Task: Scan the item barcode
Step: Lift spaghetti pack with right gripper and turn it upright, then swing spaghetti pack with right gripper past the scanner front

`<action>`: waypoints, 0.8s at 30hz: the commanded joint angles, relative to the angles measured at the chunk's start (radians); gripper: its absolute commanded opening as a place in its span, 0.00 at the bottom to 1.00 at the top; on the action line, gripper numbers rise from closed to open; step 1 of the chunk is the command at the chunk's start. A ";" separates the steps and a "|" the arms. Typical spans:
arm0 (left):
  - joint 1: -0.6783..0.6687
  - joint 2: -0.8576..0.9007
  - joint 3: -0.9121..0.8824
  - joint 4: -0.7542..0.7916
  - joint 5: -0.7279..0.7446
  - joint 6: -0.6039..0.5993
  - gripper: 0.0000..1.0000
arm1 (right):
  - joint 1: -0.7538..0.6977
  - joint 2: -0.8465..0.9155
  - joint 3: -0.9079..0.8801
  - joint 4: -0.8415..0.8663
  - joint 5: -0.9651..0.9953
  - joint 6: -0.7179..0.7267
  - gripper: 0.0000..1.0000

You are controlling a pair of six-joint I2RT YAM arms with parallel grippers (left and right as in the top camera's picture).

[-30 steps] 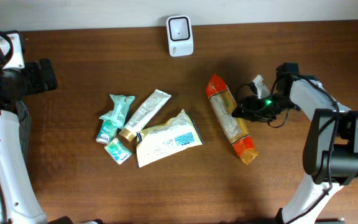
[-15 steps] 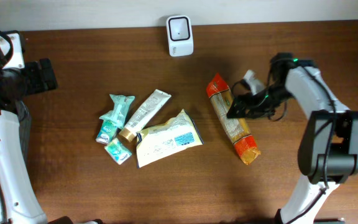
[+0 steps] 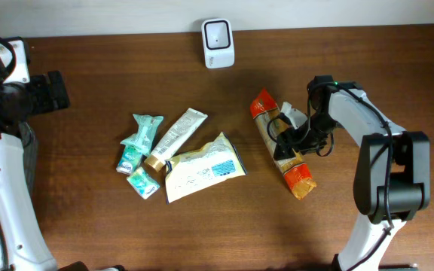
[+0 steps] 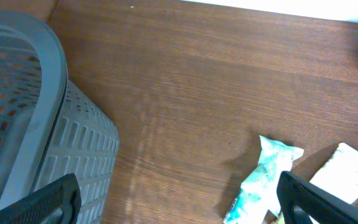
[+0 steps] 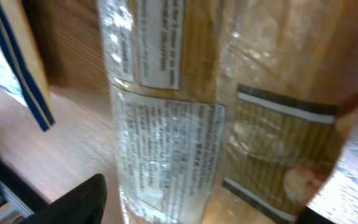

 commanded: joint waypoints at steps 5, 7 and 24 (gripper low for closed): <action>0.005 -0.004 0.005 0.002 -0.003 -0.009 0.99 | -0.011 -0.008 -0.115 0.081 -0.074 -0.008 0.34; 0.005 -0.004 0.005 0.002 -0.003 -0.009 0.99 | -0.039 -0.009 -0.093 0.072 -0.156 -0.008 0.16; 0.005 -0.004 0.005 0.002 -0.003 -0.009 0.99 | -0.109 -0.045 0.370 -0.574 -1.093 -0.244 0.04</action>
